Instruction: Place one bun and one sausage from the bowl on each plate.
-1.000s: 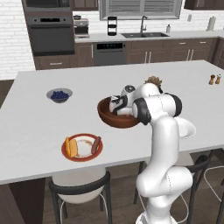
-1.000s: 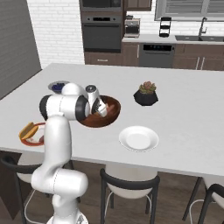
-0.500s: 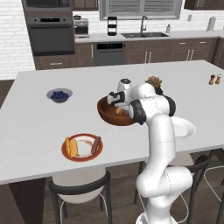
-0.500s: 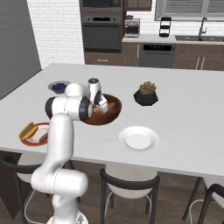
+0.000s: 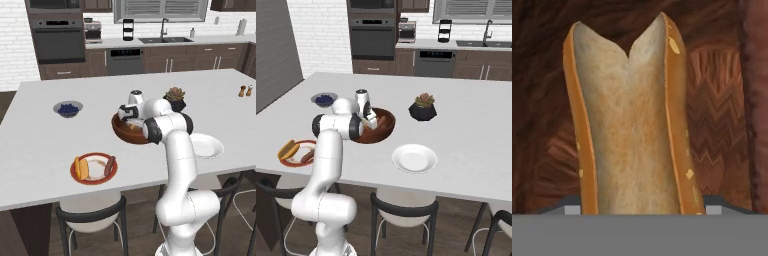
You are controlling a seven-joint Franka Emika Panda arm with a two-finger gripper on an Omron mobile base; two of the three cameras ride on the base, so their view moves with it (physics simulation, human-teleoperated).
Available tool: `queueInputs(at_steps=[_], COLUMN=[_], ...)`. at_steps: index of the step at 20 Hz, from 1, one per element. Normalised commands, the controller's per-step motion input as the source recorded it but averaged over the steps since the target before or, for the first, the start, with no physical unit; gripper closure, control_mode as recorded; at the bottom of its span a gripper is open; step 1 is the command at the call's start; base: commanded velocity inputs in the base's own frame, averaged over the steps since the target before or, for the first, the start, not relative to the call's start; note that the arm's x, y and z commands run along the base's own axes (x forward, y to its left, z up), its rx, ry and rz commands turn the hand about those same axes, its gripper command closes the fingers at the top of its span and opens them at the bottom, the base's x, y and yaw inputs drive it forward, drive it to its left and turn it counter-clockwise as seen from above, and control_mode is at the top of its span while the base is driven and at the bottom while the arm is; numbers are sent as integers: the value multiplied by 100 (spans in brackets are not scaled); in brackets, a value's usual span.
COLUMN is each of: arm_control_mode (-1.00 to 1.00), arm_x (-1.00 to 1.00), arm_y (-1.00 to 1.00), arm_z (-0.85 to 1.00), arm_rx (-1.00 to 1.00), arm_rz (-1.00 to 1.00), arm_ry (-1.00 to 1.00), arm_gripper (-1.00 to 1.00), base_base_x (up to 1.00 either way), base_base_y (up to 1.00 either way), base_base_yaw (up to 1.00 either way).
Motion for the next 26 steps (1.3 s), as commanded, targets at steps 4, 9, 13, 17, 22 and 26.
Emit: queueInputs(at_steps=[4,9,13,17,22,26], arm_control_mode=[-100,-100,-100,-100,-100,-100], arm_x=[-55,-89,-100,-100,-100,-87], arm_y=[-23,-21,-8,-61,-99,-100], arm_z=[-15,53,90,97,70,58], arm_rx=[0,2,5,10,9,8], arm_rz=[0,0,0,-4,-14,-17], arm_ry=[-11,-25,-24,-9,0,2], arm_gripper=[100,100,100,100,100,100], base_base_x=[0,0,0,0,0,0], base_base_y=[0,0,0,0,0,0], base_base_yaw=[0,0,0,0,0,0])
